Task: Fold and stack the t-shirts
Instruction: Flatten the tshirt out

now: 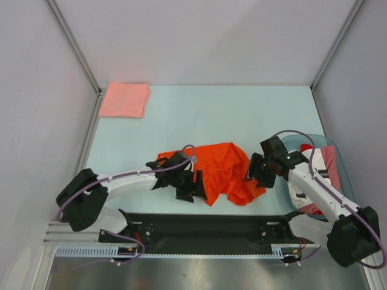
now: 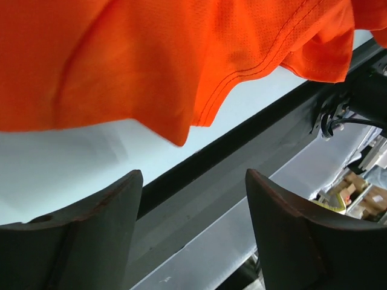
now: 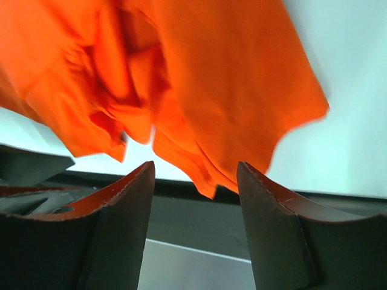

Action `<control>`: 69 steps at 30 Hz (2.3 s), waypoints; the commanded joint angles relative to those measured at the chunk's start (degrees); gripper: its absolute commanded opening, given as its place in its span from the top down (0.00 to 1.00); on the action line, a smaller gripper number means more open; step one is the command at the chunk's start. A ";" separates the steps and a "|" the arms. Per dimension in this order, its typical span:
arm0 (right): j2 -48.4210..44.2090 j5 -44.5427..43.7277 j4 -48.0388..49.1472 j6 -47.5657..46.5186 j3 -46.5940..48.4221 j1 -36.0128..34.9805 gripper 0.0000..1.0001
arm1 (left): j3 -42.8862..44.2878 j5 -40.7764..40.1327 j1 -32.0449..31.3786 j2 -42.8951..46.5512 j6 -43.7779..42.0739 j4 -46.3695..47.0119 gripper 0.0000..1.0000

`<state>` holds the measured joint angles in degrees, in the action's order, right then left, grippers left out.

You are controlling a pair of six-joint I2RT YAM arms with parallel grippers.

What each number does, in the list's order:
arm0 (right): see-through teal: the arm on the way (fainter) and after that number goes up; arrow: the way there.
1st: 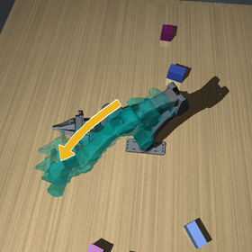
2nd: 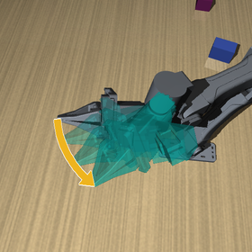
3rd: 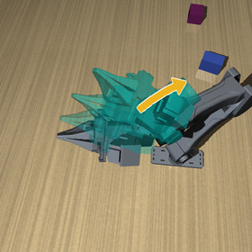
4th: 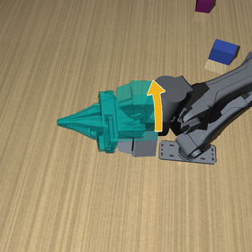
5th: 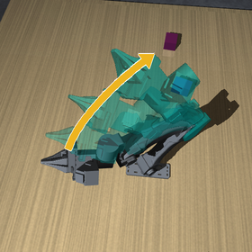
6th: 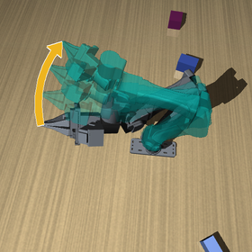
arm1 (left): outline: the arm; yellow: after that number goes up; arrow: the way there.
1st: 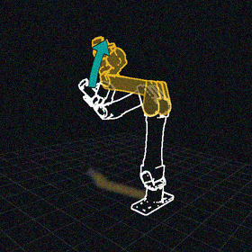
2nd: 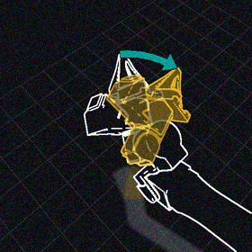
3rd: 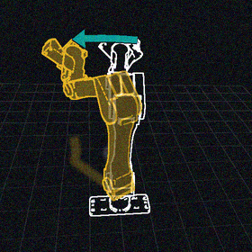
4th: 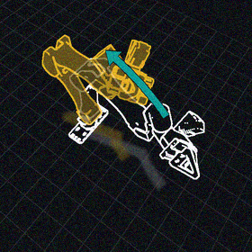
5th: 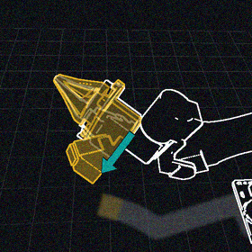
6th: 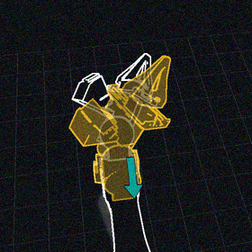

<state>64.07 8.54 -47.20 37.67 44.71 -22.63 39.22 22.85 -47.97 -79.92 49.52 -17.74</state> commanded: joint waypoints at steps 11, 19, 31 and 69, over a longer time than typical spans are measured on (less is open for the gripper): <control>-5.45 -2.29 -2.63 6.19 -8.06 0.84 0.40 | 6.30 0.19 -2.31 -12.89 5.42 9.92 0.29; -2.21 -4.85 0.96 3.29 -8.94 2.68 0.57 | 9.02 -3.34 0.59 -14.48 3.31 7.55 0.82; -10.80 -19.06 -12.90 -1.28 11.35 -2.15 1.00 | 22.55 -16.61 0.68 15.56 -8.55 -16.62 1.00; -13.45 -12.15 1.06 -3.49 33.26 -2.24 1.00 | 81.01 -49.58 9.55 9.17 -33.35 -33.60 1.00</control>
<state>48.05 -3.64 -52.01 33.80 78.98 -24.99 118.74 -24.36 -42.06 -67.22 17.80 -53.84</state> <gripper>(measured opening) 0.018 0.017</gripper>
